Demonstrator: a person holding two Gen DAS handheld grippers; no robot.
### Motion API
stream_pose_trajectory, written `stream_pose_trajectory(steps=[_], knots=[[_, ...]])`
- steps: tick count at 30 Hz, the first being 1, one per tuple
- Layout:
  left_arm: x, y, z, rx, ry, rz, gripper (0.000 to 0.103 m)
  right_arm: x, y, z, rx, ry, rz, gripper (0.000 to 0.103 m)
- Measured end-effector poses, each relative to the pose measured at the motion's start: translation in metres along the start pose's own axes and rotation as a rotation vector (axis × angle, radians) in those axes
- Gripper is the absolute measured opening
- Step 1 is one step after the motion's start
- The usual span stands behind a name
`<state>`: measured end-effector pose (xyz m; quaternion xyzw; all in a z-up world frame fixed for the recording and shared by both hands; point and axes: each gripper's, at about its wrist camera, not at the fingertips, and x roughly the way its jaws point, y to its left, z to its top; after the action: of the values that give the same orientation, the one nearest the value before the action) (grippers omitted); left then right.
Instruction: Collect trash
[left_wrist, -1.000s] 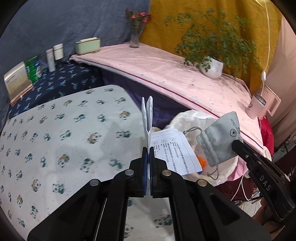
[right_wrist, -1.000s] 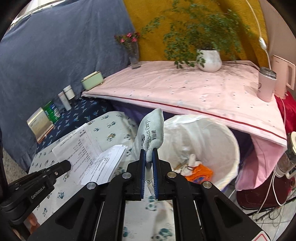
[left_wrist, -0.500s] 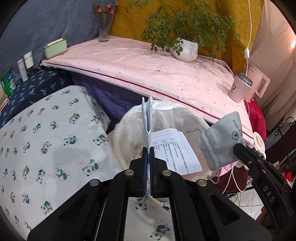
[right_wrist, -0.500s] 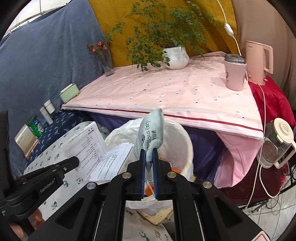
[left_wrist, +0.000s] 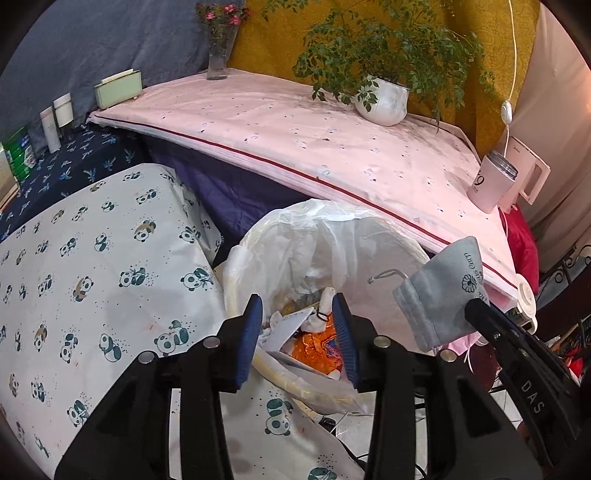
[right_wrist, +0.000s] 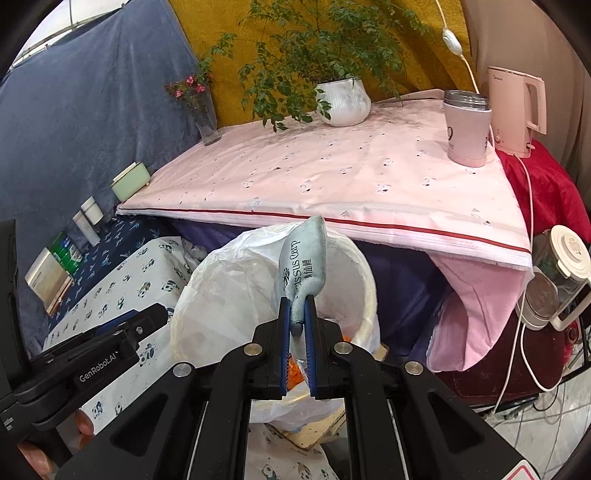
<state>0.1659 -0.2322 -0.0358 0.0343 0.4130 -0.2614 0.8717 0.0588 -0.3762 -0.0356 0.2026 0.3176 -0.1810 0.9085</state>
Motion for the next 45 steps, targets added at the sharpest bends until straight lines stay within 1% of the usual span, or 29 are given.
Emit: stream_pose_trajectory(steps=[2, 9, 11, 13, 18, 19, 22, 23, 27, 28, 29, 31, 32, 34, 36, 37, 40, 45], knots=[[-0.001, 0.005, 0.0, -0.009, -0.006, 0.011, 0.043, 0.003, 0.005, 0.0, -0.01, 0.006, 0.007, 0.008], [-0.004, 0.02, -0.001, -0.035, -0.012, 0.032, 0.045, 0.017, 0.023, 0.001, -0.048, 0.033, 0.028, 0.01], [-0.005, 0.025, -0.002, -0.043, -0.014, 0.041, 0.049, 0.021, 0.028, 0.001, -0.06, 0.039, 0.033, 0.012], [-0.006, 0.03, -0.003, -0.05, -0.016, 0.05, 0.051, 0.025, 0.034, 0.002, -0.07, 0.043, 0.037, 0.013], [-0.008, 0.038, -0.006, -0.06, -0.015, 0.061, 0.051, 0.031, 0.047, 0.0, -0.096, 0.057, 0.041, 0.017], [-0.008, 0.04, -0.007, -0.062, -0.014, 0.064, 0.051, 0.032, 0.048, 0.001, -0.098, 0.059, 0.044, 0.02], [-0.012, 0.044, -0.009, -0.067, -0.017, 0.07, 0.052, 0.029, 0.054, 0.001, -0.1, 0.053, 0.047, 0.034], [-0.014, 0.045, -0.01, -0.068, -0.019, 0.073, 0.053, 0.027, 0.055, 0.001, -0.1, 0.049, 0.047, 0.037], [-0.023, 0.049, -0.013, -0.074, -0.027, 0.082, 0.054, 0.02, 0.061, -0.002, -0.115, 0.052, 0.054, 0.039], [-0.026, 0.05, -0.014, -0.078, -0.029, 0.086, 0.057, 0.017, 0.063, -0.003, -0.121, 0.055, 0.054, 0.04], [-0.029, 0.051, -0.015, -0.081, -0.034, 0.092, 0.059, 0.014, 0.065, -0.004, -0.129, 0.056, 0.055, 0.043], [-0.036, 0.053, -0.017, -0.086, -0.042, 0.099, 0.06, 0.007, 0.068, -0.005, -0.138, 0.055, 0.056, 0.05], [-0.039, 0.054, -0.019, -0.088, -0.044, 0.1, 0.06, 0.003, 0.07, -0.006, -0.145, 0.054, 0.058, 0.052], [-0.046, 0.055, -0.022, -0.09, -0.048, 0.107, 0.061, -0.003, 0.072, -0.008, -0.159, 0.054, 0.061, 0.052], [-0.053, 0.056, -0.025, -0.092, -0.052, 0.117, 0.063, -0.01, 0.074, -0.011, -0.171, 0.055, 0.061, 0.054], [-0.057, 0.057, -0.027, -0.094, -0.055, 0.121, 0.067, -0.014, 0.075, -0.012, -0.175, 0.057, 0.06, 0.056], [-0.068, 0.059, -0.036, -0.101, -0.062, 0.133, 0.07, -0.024, 0.077, -0.019, -0.193, 0.065, 0.063, 0.059], [-0.082, 0.061, -0.05, -0.103, -0.06, 0.158, 0.073, -0.039, 0.077, -0.03, -0.212, 0.077, 0.059, 0.062]])
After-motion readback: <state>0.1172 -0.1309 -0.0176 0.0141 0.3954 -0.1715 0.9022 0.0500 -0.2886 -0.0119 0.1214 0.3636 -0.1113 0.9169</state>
